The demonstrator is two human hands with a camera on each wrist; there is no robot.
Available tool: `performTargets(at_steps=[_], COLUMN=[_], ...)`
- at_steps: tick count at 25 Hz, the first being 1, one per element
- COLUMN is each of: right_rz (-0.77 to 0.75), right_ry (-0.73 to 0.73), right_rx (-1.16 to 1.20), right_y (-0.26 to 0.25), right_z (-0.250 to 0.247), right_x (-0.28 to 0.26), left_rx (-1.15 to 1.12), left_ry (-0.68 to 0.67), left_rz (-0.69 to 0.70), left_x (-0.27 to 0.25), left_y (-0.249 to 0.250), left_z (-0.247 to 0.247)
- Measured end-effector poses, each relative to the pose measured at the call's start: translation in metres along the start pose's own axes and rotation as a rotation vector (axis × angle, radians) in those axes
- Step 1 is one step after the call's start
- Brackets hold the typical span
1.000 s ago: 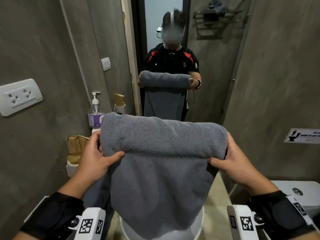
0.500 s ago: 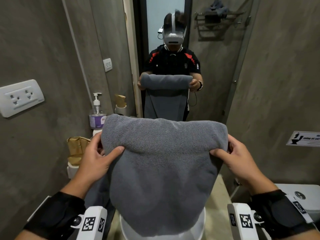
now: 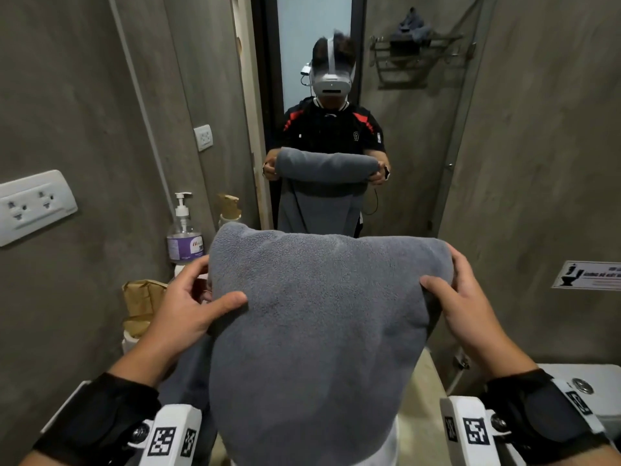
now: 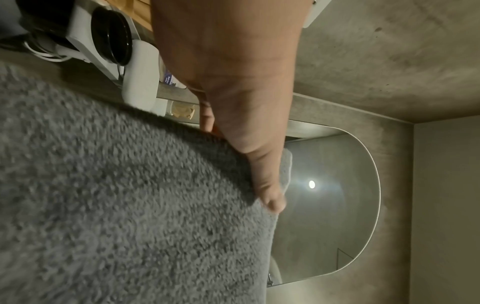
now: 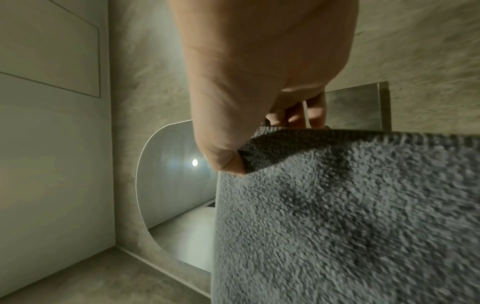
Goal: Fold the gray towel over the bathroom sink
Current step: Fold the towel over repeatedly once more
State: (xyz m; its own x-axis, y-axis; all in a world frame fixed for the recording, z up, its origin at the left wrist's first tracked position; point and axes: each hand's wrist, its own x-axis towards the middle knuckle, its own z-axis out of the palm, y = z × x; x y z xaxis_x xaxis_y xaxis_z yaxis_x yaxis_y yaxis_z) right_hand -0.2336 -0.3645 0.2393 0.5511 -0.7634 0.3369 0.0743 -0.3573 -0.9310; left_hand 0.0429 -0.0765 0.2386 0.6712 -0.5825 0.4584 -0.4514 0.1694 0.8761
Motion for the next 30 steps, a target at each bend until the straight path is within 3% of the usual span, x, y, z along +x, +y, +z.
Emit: performTargets(at_steps=[4, 9, 12, 15, 18, 27, 30], right_rz=[-0.037, -0.067, -0.063, -0.062, -0.084, -0.059, -0.038], right_ry=[-0.025, 0.014, -0.141, -0.327, -0.384, -0.170, -0.019], right_rx=[-0.026, -0.056, 0.048, 0.009, -0.041, 0.025, -0.039], right_y=[-0.009, -0.012, -0.006, 0.000, 0.001, -0.008, -0.004], right_z=[-0.002, 0.003, -0.001, -0.009, -0.009, -0.006, -0.002], right_x=[0.000, -0.008, -0.016, -0.022, -0.024, -0.019, -0.014], left_rx=[0.133, -0.105, -0.100, -0.041, 0.024, 0.053, 0.002], left_ry=[-0.074, -0.116, -0.065, -0.101, -0.106, -0.038, -0.008], left_rz=[0.002, -0.011, 0.008, 0.010, 0.013, 0.039, 0.024], left_x=[-0.007, -0.015, -0.020, -0.021, -0.020, -0.019, -0.014], left_y=[0.000, -0.012, -0.021, -0.026, -0.030, -0.020, -0.019], left_z=[-0.003, 0.004, 0.002, -0.009, -0.015, -0.012, -0.006])
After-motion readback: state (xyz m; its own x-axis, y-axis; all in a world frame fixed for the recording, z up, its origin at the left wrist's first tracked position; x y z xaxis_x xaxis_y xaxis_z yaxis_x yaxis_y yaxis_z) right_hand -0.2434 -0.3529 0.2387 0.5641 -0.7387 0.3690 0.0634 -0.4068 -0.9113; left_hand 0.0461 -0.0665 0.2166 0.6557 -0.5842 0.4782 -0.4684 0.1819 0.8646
